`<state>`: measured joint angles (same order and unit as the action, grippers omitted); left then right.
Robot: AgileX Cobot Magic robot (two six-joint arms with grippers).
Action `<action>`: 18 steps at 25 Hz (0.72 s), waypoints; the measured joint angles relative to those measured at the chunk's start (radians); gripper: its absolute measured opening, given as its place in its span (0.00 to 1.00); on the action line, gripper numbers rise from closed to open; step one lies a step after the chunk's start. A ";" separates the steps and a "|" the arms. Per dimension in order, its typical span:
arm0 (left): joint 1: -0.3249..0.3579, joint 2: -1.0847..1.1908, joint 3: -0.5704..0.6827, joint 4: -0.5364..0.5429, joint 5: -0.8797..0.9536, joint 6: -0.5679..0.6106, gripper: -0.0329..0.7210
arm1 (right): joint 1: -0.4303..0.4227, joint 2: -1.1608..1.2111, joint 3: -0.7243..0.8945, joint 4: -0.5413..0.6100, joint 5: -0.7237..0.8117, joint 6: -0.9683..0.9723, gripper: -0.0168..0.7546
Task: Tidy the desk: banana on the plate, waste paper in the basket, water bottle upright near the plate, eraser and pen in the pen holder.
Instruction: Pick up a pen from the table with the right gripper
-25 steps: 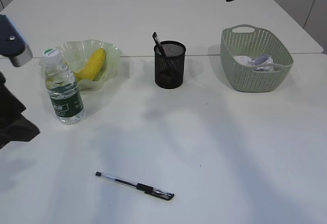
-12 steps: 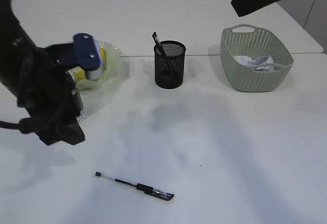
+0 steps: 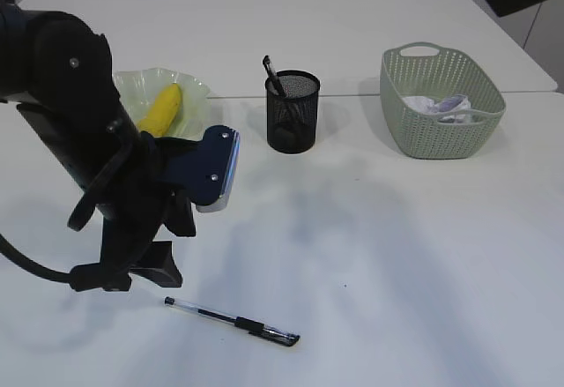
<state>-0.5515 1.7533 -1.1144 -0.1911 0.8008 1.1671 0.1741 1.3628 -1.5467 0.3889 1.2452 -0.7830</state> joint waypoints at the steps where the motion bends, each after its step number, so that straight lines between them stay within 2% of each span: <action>1: -0.002 0.006 0.000 -0.014 -0.008 0.031 0.64 | 0.000 -0.011 0.000 -0.010 0.000 0.000 0.42; 6: -0.005 0.060 0.000 -0.090 -0.033 0.175 0.67 | 0.000 -0.037 0.000 -0.075 0.004 0.013 0.42; 14: -0.007 0.134 -0.011 -0.181 -0.068 0.231 0.71 | 0.000 -0.045 0.062 -0.146 0.006 0.032 0.38; 18: -0.037 0.161 -0.033 -0.208 -0.081 0.237 0.72 | 0.000 -0.045 0.079 -0.150 0.006 0.034 0.37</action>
<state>-0.5880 1.9148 -1.1472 -0.3987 0.7203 1.4040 0.1741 1.3178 -1.4678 0.2387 1.2511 -0.7488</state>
